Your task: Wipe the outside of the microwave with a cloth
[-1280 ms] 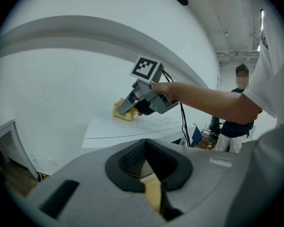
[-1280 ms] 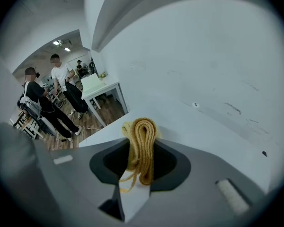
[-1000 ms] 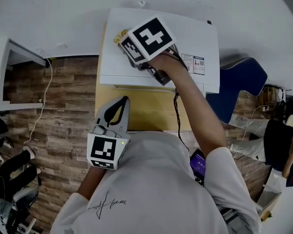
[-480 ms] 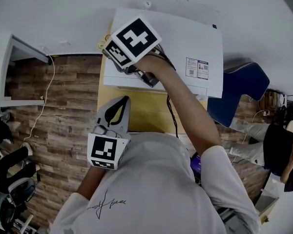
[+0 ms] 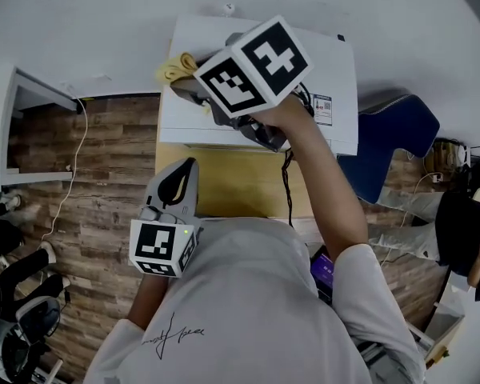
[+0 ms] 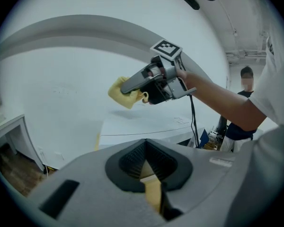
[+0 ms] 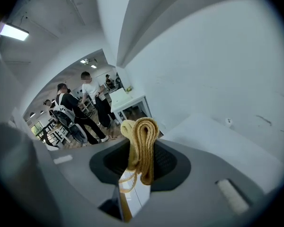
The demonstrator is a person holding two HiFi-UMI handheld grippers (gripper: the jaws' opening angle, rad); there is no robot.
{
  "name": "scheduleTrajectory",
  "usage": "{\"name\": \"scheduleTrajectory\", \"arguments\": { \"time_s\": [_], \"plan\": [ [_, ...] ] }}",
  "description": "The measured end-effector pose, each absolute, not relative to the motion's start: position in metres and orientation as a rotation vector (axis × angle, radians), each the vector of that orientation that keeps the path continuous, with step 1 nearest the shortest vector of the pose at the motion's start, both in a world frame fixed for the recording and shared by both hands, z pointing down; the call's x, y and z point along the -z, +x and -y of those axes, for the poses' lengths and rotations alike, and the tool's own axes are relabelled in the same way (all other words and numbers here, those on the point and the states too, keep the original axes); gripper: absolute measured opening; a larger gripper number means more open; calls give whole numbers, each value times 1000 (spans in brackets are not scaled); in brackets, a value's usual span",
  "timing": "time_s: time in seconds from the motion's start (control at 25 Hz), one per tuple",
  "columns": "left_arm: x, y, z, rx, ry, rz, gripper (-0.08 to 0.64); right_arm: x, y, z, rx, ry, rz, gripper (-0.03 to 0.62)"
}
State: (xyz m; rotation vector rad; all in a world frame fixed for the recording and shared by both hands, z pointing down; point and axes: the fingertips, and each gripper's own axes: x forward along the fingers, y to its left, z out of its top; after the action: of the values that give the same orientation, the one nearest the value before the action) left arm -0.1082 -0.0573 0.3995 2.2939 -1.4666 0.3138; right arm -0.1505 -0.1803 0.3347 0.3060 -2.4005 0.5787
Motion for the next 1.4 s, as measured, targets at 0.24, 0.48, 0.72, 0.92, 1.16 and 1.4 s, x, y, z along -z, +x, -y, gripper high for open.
{"name": "scheduleTrajectory", "arguments": {
  "time_s": [0.24,0.48,0.72,0.92,1.16,1.4],
  "plan": [
    [-397,-93,58,-337,2342,1436,-5,-333,-71,188,-568,481,2349,121],
    [-391,-55,57,-355,2434,1332,-5,-338,20,193,-599,684,2275,120],
    [-389,-27,50,-362,2480,1266,-5,-347,110,193,-598,886,2146,120],
    [-388,-11,48,-355,2505,1233,-5,-362,166,187,-592,993,2027,120],
    [-385,1,49,-355,2524,1203,-5,-370,207,180,-599,1077,1943,120],
    [-387,3,48,-366,2526,1189,-5,-381,222,174,-589,1102,1867,120]
  ]
}}
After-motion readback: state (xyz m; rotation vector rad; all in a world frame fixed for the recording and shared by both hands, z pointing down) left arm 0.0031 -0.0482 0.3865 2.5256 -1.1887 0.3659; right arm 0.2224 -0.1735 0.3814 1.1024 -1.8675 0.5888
